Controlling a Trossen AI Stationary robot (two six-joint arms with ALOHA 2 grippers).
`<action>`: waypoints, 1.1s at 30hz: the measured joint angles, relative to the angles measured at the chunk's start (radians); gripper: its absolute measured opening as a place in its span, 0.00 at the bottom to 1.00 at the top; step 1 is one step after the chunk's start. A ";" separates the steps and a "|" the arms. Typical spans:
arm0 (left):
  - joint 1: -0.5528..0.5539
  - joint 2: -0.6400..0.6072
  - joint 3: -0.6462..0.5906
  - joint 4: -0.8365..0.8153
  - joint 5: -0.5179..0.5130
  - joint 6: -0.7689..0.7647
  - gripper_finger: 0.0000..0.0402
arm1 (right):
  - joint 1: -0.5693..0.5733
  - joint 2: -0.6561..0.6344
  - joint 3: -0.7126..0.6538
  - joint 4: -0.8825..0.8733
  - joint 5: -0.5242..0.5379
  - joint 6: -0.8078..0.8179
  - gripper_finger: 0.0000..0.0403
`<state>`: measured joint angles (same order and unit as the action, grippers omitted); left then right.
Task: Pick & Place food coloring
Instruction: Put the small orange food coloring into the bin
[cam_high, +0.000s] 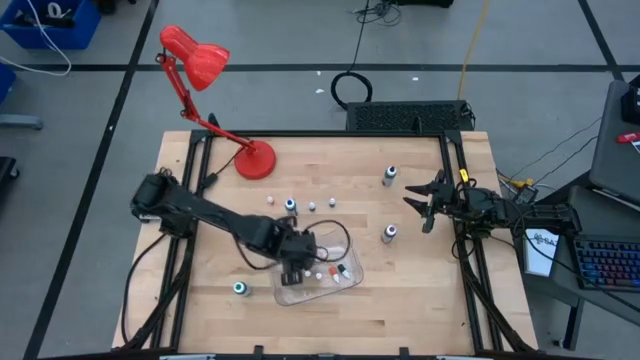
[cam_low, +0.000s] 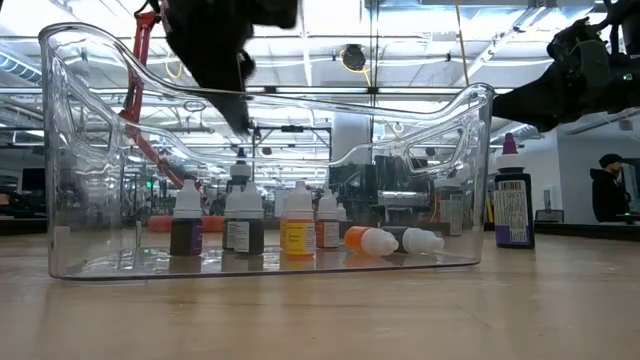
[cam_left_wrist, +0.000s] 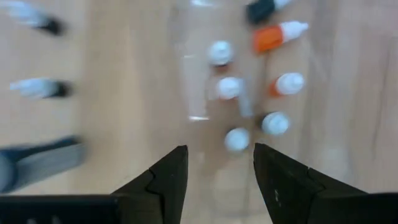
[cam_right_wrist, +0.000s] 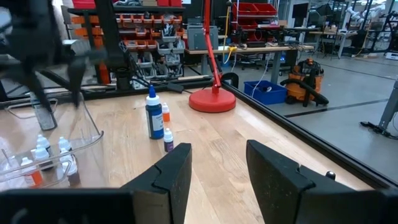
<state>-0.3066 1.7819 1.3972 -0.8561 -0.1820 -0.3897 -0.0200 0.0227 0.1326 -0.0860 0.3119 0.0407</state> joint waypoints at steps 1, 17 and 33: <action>0.003 -0.026 0.000 -0.031 -0.025 -0.008 0.46 | 0.000 0.000 0.000 0.000 0.000 0.000 0.35; 0.302 -0.210 -0.149 -0.295 -0.206 -0.209 0.46 | 0.000 0.000 0.000 0.000 0.000 0.000 0.35; 0.557 -0.209 -0.386 -0.001 0.018 -0.090 0.46 | 0.000 0.000 0.000 0.000 0.000 0.000 0.35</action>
<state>0.2504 1.5726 1.0115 -0.8571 -0.1639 -0.4800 -0.0200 0.0227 0.1326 -0.0860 0.3119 0.0408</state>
